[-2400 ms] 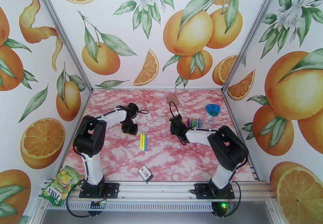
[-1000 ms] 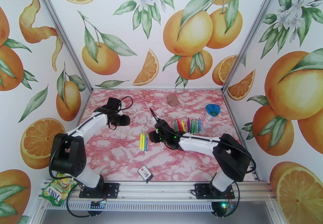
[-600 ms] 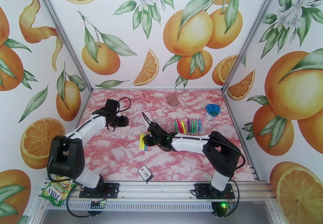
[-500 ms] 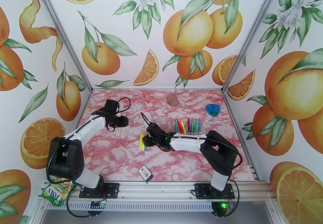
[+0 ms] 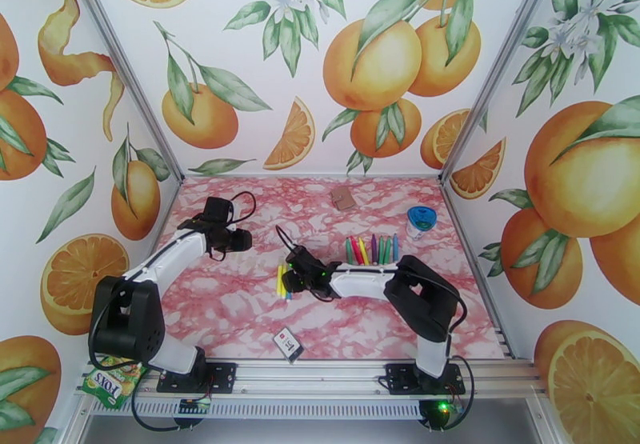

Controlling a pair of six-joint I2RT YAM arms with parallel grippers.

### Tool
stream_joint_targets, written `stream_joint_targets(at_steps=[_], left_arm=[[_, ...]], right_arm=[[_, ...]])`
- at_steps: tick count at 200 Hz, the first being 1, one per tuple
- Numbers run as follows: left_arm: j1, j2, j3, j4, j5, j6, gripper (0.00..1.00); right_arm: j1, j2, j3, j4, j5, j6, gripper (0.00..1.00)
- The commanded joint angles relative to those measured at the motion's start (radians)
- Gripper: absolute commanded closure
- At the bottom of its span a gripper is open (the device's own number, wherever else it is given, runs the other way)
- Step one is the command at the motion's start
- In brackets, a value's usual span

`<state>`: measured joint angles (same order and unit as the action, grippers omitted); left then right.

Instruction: Open the pen caps

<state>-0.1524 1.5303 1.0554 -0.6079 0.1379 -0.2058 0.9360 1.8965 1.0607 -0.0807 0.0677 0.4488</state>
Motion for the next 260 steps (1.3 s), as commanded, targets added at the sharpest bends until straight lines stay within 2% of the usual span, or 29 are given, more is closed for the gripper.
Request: stream_joint_targets(at_steps=[1,83,128,216,260], left_arm=[[0.005,-0.025,-0.006,0.010,0.003,0.005,0.54],[0.007,-0.025,-0.006,0.010,0.009,0.007,0.54],[0.006,-0.022,-0.007,0.011,0.015,0.006,0.54],[0.006,-0.033,0.000,0.022,0.036,-0.003,0.54],[0.006,-0.045,-0.002,0.030,0.059,-0.009,0.47]], right_arm=[[0.007,0.030,0.022,-0.041,0.035,0.011,0.54],[0.008,0.028,0.054,-0.167,0.127,0.015,0.57],[0.008,0.030,0.068,-0.199,0.130,0.014,0.58],[0.007,0.073,0.088,-0.261,0.149,0.022,0.67],[0.004,0.092,0.094,-0.268,0.161,0.043,0.72]])
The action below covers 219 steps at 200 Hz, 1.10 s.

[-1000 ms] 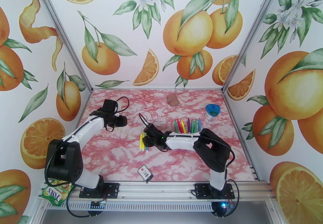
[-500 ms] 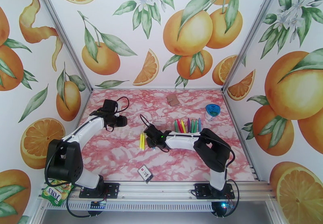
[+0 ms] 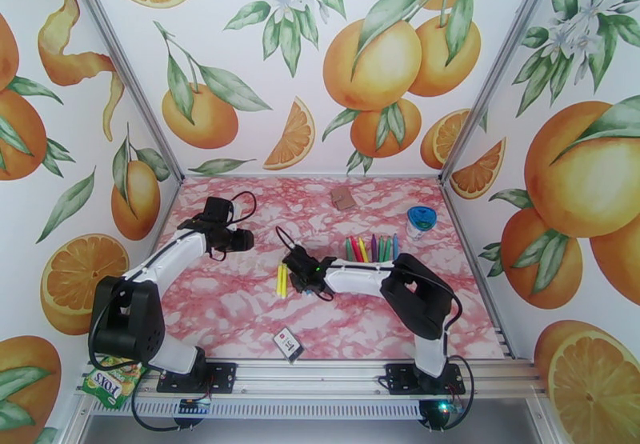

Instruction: Open the pen caps

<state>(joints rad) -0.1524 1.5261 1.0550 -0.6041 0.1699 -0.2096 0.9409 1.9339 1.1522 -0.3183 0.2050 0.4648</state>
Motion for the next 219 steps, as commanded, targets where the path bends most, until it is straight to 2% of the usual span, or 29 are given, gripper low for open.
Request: stream_joint_targets(at_steps=[1,46,112,138,164,219], left_arm=[[0.005,-0.041,-0.001,0.026,0.026,-0.005,0.48],[0.005,-0.053,0.003,0.026,0.043,-0.001,0.45],[0.006,-0.076,-0.009,0.057,0.102,-0.004,0.35],[0.004,-0.075,-0.014,0.082,0.158,-0.015,0.34],[-0.004,-0.072,-0.026,0.139,0.260,-0.044,0.35],[-0.064,-0.054,-0.019,0.219,0.399,-0.065,0.35]], right_arm=[[-0.001,0.055,0.003,-0.030,0.025,0.027,0.73],[-0.014,0.031,-0.013,-0.013,0.033,0.026,0.79],[-0.069,-0.151,-0.166,0.197,-0.049,-0.003,0.84],[-0.096,-0.233,-0.240,0.297,-0.101,-0.020,0.84],[-0.116,-0.304,-0.301,0.383,-0.142,-0.032,0.85],[-0.123,-0.391,-0.359,0.465,-0.190,-0.060,0.85]])
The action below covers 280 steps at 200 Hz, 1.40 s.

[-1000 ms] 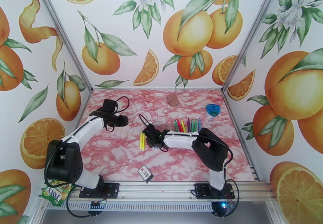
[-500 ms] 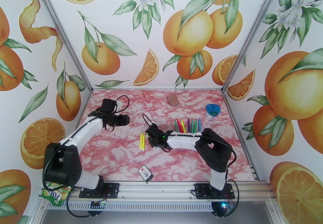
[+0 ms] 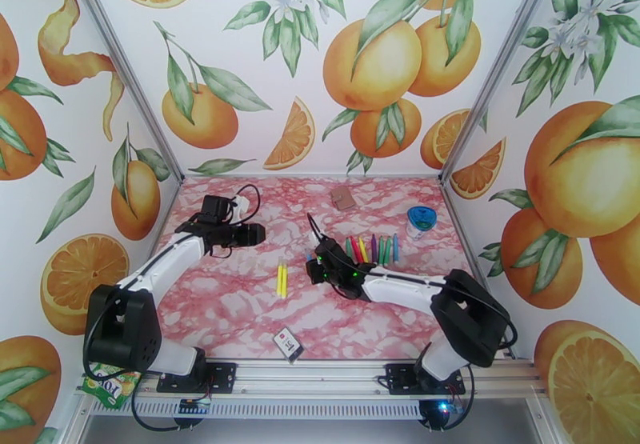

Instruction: Open the pen caps

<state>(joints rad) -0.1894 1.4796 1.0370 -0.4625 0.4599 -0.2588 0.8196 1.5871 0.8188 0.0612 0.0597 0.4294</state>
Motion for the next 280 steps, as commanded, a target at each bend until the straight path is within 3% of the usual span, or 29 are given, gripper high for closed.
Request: stream_joint_targets(at_steps=[1,104,188,280], left_arm=[[-0.027,-0.007,-0.001,0.079,0.112,-0.016,0.35],[-0.133,0.068,0.028,0.245,0.272,-0.110,0.35],[-0.199,0.137,0.065,0.304,0.305,-0.155,0.37],[-0.237,0.185,0.089,0.335,0.339,-0.179,0.50]], right_arm=[[-0.002,-0.044,-0.027,0.087,-0.046,-0.024,0.85],[-0.003,-0.126,-0.056,0.156,-0.074,-0.040,0.85],[-0.003,-0.124,-0.029,0.164,-0.089,-0.058,0.85],[-0.003,-0.131,-0.024,0.166,-0.075,-0.067,0.85]])
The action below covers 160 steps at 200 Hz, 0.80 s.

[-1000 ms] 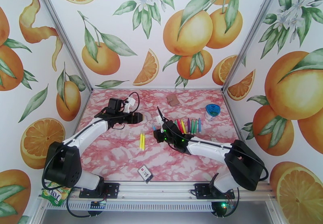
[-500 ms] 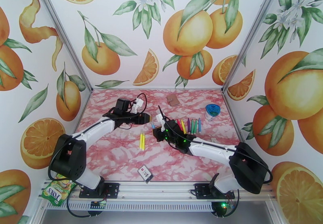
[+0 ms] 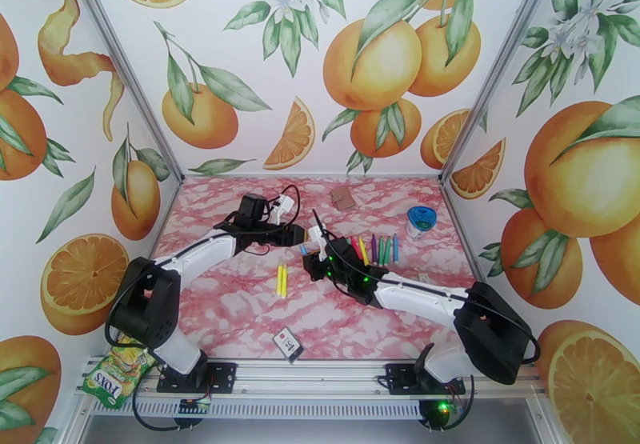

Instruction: Open the pen caps

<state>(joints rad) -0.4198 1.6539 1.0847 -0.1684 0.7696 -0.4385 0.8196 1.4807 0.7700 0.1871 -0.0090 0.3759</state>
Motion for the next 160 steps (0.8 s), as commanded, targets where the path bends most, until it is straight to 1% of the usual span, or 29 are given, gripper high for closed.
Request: stream_joint_targets(at_steps=[1,23,61,94,133,160], left_arm=[[-0.007,0.010,0.041,0.041,0.030,0.001,0.50],[-0.007,0.014,0.044,0.040,0.036,0.000,0.55],[-0.008,0.020,0.047,0.038,0.047,0.000,0.65],[-0.010,0.026,0.046,0.035,0.051,0.001,0.66],[-0.012,0.023,0.045,0.036,0.054,0.001,0.72],[-0.013,0.023,0.047,0.035,0.056,0.001,0.80]], right_arm=[[-0.003,-0.026,0.024,0.041,-0.006,-0.014,0.85],[-0.002,-0.025,0.028,0.041,-0.004,-0.014,0.85],[-0.002,-0.023,0.028,0.043,0.003,-0.014,0.85],[-0.002,-0.024,0.028,0.048,0.006,-0.013,0.85],[-0.001,-0.026,0.032,0.049,0.008,-0.015,0.86],[-0.003,-0.024,0.034,0.049,0.009,-0.015,0.85]])
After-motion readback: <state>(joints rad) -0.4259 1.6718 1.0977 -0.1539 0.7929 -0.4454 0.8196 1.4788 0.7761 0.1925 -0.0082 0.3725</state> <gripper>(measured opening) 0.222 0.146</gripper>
